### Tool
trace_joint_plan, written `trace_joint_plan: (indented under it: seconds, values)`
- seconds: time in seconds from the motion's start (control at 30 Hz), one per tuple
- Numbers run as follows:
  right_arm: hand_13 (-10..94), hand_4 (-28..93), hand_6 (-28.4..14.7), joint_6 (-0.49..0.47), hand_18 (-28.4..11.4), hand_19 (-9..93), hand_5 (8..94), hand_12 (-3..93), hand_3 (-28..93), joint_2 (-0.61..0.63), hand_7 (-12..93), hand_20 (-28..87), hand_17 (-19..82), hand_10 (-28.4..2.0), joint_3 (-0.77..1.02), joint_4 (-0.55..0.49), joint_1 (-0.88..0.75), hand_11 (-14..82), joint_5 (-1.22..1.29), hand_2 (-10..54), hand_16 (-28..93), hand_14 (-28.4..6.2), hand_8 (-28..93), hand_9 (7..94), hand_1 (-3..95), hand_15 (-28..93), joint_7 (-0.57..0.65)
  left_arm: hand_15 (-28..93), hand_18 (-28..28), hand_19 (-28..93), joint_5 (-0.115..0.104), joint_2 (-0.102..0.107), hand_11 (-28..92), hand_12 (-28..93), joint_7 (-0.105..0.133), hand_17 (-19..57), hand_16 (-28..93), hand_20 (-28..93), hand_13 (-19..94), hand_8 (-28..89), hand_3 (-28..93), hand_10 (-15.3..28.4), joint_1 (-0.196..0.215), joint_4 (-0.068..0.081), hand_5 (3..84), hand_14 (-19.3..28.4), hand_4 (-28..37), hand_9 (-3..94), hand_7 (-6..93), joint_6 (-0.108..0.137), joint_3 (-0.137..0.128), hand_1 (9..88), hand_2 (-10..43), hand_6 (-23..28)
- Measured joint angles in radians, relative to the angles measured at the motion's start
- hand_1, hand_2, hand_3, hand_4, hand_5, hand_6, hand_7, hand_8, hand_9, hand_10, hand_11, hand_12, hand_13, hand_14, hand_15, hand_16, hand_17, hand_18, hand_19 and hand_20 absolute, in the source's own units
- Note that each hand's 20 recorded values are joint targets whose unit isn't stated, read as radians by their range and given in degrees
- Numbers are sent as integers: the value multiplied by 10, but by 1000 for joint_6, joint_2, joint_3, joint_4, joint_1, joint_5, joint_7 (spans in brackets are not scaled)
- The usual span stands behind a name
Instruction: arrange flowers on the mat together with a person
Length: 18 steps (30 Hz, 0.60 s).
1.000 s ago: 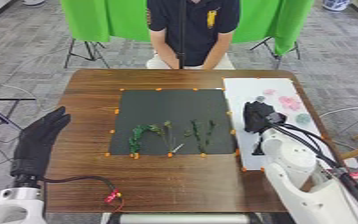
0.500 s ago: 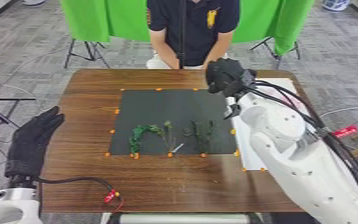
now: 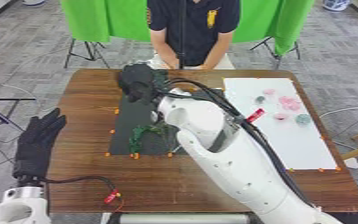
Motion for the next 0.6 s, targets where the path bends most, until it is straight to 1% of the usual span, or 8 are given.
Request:
trace_joint_plan:
  seconds: [0.27, 0.4, 0.6]
  values:
    - [937, 423, -26, 0, -83, 932, 883, 268, -283, -97, 197, 481, 777, -103, -7, 78, -50, 248, -104, -95, 174, 6, 106, 937, 946, 691, -50, 62, 79, 25, 0, 7, 121, 78, 1, 66, -10, 144, 264, -56, 660, 115, -10, 3, 413, 115, -283, 371, 53, -1, 11, 138, 274, 51]
    - [937, 414, -20, 0, -85, 932, 872, 262, -283, -133, 184, 481, 777, -104, 10, 115, -78, 233, -166, -95, 174, 6, 95, 937, 931, 690, -69, 64, 77, 21, 0, 9, 132, 79, 1, 67, -10, 146, 265, -56, 663, 107, -19, 8, 423, 110, -283, 371, 68, -3, 19, 142, 264, 42]
    - [937, 391, -20, -5, -87, 932, 852, 256, -283, -162, 169, 484, 773, -106, 42, 167, -103, 204, -189, -95, 173, 5, 81, 937, 901, 685, -78, 69, 75, 19, 0, 9, 146, 85, 0, 67, -8, 149, 270, -64, 664, 104, -22, 9, 437, 104, -283, 381, 84, -7, 20, 144, 240, 39]
